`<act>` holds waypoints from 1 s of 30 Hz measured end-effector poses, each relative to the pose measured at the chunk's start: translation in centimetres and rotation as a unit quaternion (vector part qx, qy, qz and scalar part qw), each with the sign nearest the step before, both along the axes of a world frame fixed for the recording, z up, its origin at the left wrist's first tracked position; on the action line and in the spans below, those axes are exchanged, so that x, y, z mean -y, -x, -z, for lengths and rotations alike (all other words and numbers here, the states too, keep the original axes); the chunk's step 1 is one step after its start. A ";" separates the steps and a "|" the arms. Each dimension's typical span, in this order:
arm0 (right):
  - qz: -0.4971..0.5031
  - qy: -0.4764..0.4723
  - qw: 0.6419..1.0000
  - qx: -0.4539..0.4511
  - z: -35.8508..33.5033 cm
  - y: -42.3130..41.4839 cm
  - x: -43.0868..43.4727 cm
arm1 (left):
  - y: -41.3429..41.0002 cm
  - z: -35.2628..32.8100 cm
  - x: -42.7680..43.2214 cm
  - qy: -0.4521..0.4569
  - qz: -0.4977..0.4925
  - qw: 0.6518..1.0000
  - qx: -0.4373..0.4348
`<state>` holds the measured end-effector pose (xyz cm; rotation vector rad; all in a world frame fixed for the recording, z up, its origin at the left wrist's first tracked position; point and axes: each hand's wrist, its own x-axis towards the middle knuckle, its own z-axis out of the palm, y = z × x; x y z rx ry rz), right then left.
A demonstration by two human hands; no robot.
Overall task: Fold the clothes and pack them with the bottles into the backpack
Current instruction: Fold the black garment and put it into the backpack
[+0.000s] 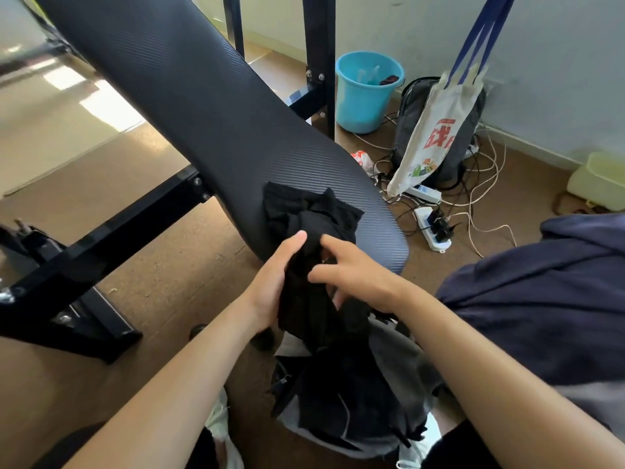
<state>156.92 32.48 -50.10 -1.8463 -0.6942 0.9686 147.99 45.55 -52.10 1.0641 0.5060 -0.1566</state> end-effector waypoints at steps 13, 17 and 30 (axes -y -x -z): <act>0.066 -0.063 0.991 0.102 2.2 -3.0 1.2 | -0.2 0.7 -0.2 -0.171 0.075 0.982 -0.011; 0.060 -0.092 0.973 0.204 1.3 -3.6 1.9 | 0.3 -0.5 -0.6 -0.046 0.075 0.996 -0.002; 0.281 0.081 0.893 -0.342 4.6 4.2 6.5 | 3.3 -2.9 -0.7 0.167 -0.078 0.983 -0.010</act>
